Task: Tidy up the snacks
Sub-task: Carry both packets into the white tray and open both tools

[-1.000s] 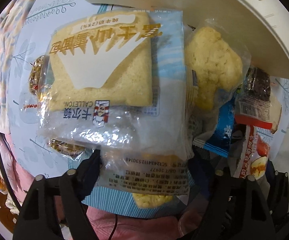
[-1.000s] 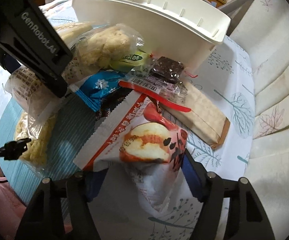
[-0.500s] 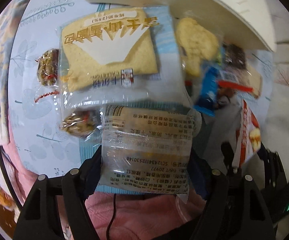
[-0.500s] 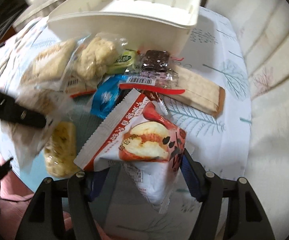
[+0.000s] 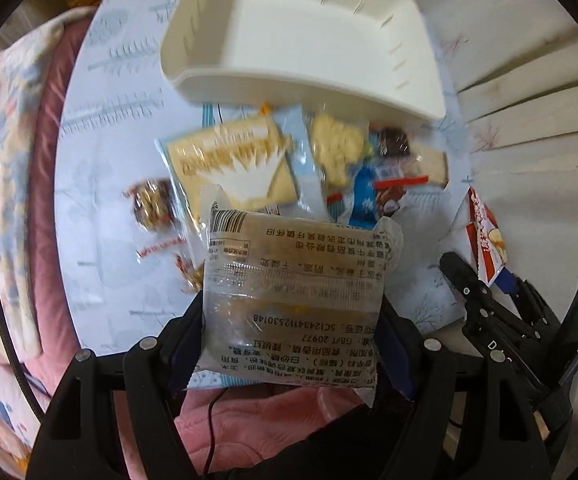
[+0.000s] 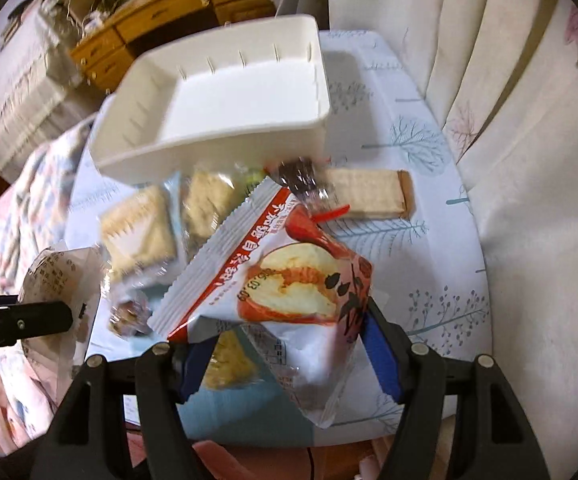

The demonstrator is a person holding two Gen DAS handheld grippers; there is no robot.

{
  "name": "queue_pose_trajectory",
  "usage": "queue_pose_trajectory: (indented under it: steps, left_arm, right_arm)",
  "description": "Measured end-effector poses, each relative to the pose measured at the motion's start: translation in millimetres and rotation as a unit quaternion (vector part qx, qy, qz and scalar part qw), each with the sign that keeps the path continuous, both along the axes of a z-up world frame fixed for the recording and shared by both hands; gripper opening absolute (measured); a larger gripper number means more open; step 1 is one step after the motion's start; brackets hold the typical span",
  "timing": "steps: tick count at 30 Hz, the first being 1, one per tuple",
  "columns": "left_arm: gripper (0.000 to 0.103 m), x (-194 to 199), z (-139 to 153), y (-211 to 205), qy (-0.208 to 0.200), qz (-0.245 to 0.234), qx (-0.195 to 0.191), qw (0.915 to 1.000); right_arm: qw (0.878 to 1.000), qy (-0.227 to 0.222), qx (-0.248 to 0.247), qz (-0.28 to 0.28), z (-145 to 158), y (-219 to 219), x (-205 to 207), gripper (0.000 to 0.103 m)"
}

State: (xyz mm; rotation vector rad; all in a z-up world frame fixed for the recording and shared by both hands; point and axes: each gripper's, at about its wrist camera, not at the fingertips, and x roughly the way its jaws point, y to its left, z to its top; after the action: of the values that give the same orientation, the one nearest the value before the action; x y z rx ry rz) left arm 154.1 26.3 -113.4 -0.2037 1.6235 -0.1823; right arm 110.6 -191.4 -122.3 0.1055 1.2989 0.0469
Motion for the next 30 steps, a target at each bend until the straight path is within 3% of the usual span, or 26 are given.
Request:
queue_pose_trajectory:
  steps: [7,14,20,30]
  left_arm:
    - [0.075,22,27,4,-0.041,-0.007,0.013,0.9990]
    - [0.075,50,36,3,-0.064,0.005,0.011,0.9979]
    - [0.075,78,41,-1,-0.083,0.020,0.016,0.9962]
    - [0.075,134,19,-11,-0.159,0.030,0.020,0.9866]
  right_arm:
    - [0.998,-0.030,0.037,-0.030,36,11,13,0.069]
    - [0.997,-0.044,0.064,-0.029,52,17,43,0.069]
    - [0.991,-0.032,0.125,-0.031,51,17,83,0.069]
    - [0.987,-0.042,0.156,-0.007,34,14,147,0.069]
